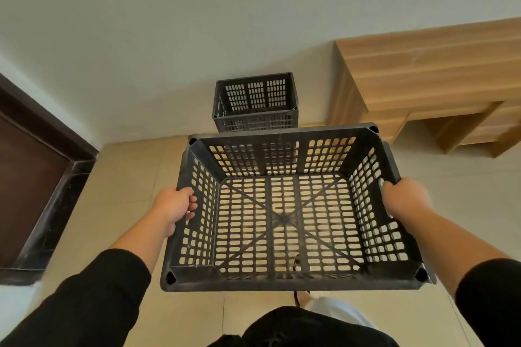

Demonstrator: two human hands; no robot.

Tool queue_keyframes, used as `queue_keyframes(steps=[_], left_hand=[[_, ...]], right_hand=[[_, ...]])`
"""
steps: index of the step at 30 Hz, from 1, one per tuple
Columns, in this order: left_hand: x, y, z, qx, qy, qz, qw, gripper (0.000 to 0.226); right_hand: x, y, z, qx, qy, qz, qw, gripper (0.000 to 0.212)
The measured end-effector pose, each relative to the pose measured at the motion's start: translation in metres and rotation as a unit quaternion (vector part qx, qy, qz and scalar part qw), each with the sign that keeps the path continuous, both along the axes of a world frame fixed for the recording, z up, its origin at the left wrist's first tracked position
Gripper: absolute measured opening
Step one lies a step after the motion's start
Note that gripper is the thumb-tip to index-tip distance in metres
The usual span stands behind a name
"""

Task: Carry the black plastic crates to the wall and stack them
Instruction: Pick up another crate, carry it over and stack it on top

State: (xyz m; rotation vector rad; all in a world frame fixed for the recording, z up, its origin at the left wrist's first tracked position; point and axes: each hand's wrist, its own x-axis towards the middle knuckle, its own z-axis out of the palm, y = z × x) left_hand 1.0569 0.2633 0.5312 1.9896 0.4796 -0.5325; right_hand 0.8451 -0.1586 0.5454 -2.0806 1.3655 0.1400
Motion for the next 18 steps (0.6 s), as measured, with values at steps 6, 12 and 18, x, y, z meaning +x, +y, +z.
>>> queue_keyframes(steps=[6,12,18], left_hand=[[0.091,-0.041,0.003,0.006,0.016,0.036,0.999,0.025],[0.182,-0.069,0.007,0.009,0.016,0.068,0.998,0.027],[0.304,-0.093,-0.005,0.008,0.026,0.062,0.998,0.028]], right_hand=[[0.124,-0.051,0.003,0.008,-0.007,0.027,1.000,0.042],[0.237,-0.083,0.007,0.012,-0.010,0.046,0.999,0.041],[0.351,-0.104,-0.007,0.007,-0.004,0.043,0.999,0.045]])
